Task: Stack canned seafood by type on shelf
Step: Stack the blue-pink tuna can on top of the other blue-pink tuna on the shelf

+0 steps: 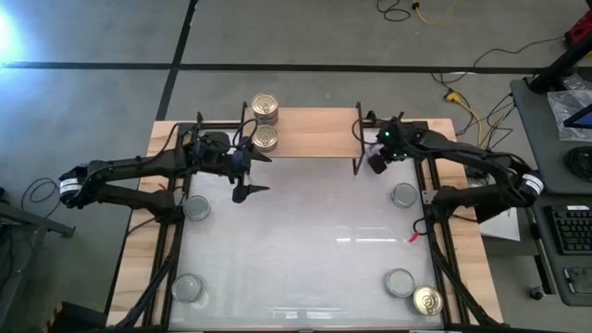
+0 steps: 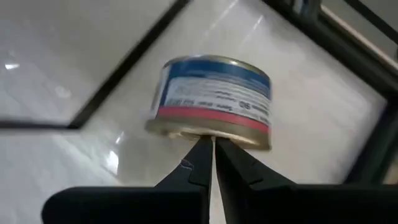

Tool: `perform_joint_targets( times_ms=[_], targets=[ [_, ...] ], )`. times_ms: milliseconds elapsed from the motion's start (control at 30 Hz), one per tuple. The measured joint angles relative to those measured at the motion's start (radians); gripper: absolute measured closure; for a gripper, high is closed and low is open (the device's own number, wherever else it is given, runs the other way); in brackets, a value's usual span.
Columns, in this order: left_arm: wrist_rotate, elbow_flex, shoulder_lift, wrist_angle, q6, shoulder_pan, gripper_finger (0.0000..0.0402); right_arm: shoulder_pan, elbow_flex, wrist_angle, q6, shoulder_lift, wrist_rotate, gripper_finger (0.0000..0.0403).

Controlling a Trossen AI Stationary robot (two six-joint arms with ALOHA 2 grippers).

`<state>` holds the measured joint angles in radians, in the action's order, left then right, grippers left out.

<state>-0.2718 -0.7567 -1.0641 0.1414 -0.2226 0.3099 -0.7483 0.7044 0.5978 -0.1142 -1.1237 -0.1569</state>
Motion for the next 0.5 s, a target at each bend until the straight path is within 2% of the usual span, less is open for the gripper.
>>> perform_joint_targets(
  times_ms=[200,400,500],
  targets=[
    [0.000,0.000,0.000,0.001,0.005,0.000,0.0002,0.000,0.000,-0.148,0.014,-0.072,0.060,0.0390],
    [0.000,0.000,0.000,0.001,0.004,0.000,0.0002,-0.001,0.017,-0.213,0.021,-0.096,-0.030,0.0390],
    [0.000,0.000,0.000,0.001,0.005,0.000,0.0002,-0.001,0.040,-0.224,0.021,-0.091,-0.033,0.0390]
  ],
)
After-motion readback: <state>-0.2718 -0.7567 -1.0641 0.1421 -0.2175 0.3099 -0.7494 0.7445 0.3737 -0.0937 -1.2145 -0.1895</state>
